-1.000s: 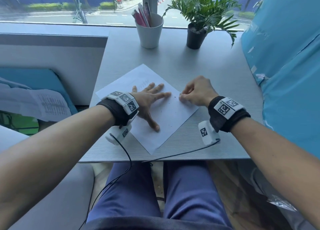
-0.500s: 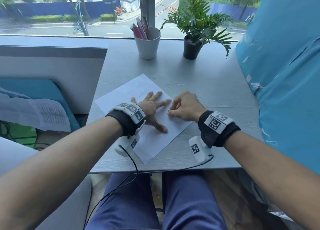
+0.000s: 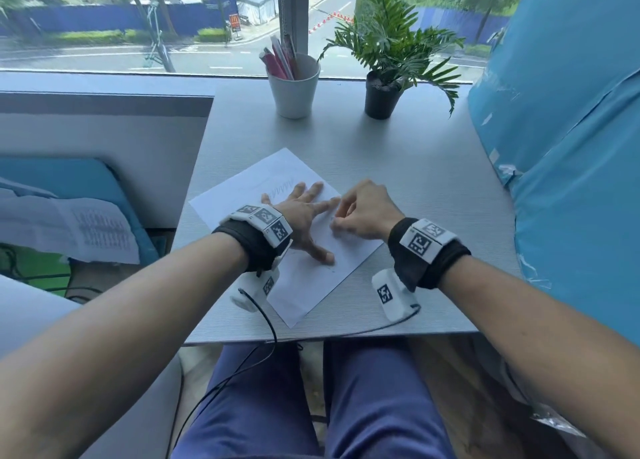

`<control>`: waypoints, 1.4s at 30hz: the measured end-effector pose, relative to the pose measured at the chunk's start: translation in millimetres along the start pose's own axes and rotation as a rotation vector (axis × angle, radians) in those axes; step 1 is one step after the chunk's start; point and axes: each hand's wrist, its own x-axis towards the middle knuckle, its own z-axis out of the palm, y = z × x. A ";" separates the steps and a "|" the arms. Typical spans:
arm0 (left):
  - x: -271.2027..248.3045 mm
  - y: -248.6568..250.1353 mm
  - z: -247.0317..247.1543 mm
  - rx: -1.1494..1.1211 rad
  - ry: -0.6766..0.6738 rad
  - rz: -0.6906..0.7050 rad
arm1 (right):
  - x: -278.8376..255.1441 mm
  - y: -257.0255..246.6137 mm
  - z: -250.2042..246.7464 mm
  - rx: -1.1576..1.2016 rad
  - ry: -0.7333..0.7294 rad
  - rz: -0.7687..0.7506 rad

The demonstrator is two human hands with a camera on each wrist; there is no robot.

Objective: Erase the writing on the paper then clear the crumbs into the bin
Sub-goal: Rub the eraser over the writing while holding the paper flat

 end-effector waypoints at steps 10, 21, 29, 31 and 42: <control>0.8 1.6 1.6 -0.002 0.002 -0.002 | 2.9 -0.2 0.7 0.043 0.037 0.036; -3.1 -9.9 -6.3 0.050 -0.054 0.155 | 7.4 11.1 -19.1 -0.014 0.085 0.011; -19.1 -30.8 -28.3 0.209 -0.077 0.110 | -4.6 14.5 -13.4 -0.090 0.011 -0.082; -24.2 -32.7 -25.9 0.252 -0.041 0.138 | 0.4 9.0 -14.9 -0.072 0.036 -0.134; -47.4 15.7 42.3 0.228 -0.053 0.458 | 16.1 -3.1 -17.3 -0.407 -0.125 -0.234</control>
